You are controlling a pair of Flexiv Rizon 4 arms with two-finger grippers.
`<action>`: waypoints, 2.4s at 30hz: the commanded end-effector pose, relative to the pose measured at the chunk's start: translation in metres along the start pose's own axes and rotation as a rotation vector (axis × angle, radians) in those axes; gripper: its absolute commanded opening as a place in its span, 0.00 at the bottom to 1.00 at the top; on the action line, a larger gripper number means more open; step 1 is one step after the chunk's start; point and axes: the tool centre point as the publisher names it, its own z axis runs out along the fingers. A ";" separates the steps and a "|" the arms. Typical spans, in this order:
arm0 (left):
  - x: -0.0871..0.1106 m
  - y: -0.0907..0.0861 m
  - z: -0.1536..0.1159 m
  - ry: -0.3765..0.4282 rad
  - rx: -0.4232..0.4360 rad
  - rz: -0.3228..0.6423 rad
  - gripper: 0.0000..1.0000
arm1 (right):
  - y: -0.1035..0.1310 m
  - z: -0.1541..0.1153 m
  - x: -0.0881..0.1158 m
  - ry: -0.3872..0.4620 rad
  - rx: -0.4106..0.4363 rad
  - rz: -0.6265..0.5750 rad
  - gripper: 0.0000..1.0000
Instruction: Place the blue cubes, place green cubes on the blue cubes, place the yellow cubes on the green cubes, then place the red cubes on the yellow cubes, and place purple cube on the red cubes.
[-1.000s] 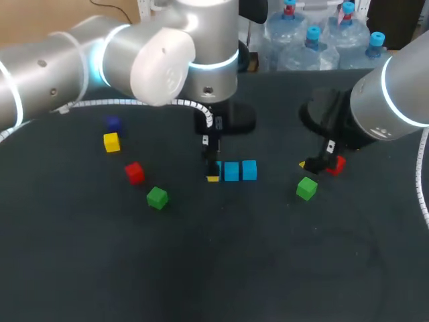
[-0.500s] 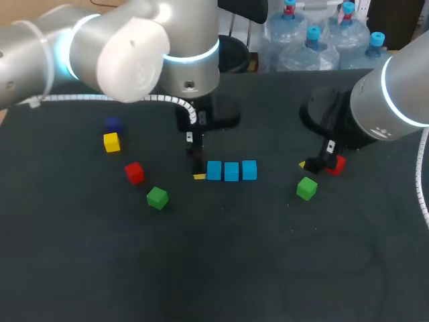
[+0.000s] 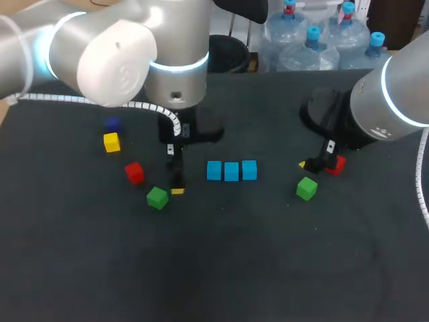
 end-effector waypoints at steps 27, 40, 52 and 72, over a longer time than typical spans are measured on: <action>0.049 -0.045 0.013 -0.105 -0.014 0.381 1.00 | 0.002 0.000 0.002 -0.004 0.012 0.002 1.00; 0.040 -0.044 0.027 -0.061 -0.111 0.458 1.00 | 0.002 0.000 0.002 -0.004 0.012 0.002 1.00; 0.038 -0.030 0.034 -0.052 -0.101 0.463 1.00 | 0.002 0.000 0.002 -0.004 0.012 0.002 1.00; 0.039 -0.030 0.033 -0.079 -0.097 0.452 1.00 | 0.002 0.000 0.002 -0.004 0.012 0.002 1.00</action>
